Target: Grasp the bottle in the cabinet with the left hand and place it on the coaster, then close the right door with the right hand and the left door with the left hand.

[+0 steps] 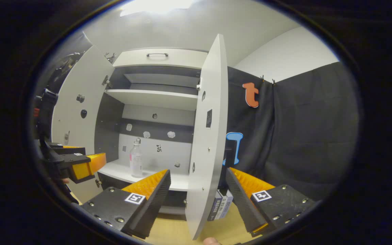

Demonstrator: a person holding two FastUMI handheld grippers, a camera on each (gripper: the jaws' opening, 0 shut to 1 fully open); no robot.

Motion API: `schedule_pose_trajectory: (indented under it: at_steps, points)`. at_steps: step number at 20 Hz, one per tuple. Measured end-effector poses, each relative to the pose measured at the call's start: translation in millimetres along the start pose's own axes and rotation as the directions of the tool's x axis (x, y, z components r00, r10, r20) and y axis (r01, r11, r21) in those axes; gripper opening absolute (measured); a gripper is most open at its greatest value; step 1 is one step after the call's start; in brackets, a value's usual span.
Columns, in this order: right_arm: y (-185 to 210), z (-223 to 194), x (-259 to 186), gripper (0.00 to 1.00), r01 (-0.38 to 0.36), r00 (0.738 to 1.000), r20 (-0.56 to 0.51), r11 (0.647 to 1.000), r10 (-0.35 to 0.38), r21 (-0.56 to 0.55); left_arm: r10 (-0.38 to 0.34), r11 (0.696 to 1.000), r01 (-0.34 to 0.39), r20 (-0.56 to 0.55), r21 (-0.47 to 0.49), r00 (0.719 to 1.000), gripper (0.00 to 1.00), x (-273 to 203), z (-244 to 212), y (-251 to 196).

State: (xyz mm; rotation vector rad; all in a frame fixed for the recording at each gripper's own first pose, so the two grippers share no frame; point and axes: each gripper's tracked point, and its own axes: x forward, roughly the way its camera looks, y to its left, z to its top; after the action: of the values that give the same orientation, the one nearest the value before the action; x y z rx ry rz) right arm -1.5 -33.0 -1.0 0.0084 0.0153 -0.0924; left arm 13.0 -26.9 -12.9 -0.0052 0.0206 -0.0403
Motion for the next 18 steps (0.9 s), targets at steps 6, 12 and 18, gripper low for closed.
schedule_pose_trajectory:
  at_steps: [6, 12, 18]
  points:
    - [-9, -6, 1, 0.98, 0.021, 1.000, -0.007, 1.000, -0.021, 0.005, -0.027, 0.999, 0.027, 0.000, 0.034, 1.000, 0.96, 24, -5, -3]
    - [-30, -12, -3, 0.99, 0.074, 0.997, -0.017, 0.997, -0.074, -0.010, -0.031, 0.997, 0.031, -0.008, 0.069, 0.999, 0.96, 84, -14, -5]
    - [-68, -22, -20, 0.99, 0.179, 0.983, -0.039, 0.983, -0.181, -0.049, 0.015, 0.997, -0.017, 0.026, 0.080, 1.000, 0.96, 157, -7, 13]
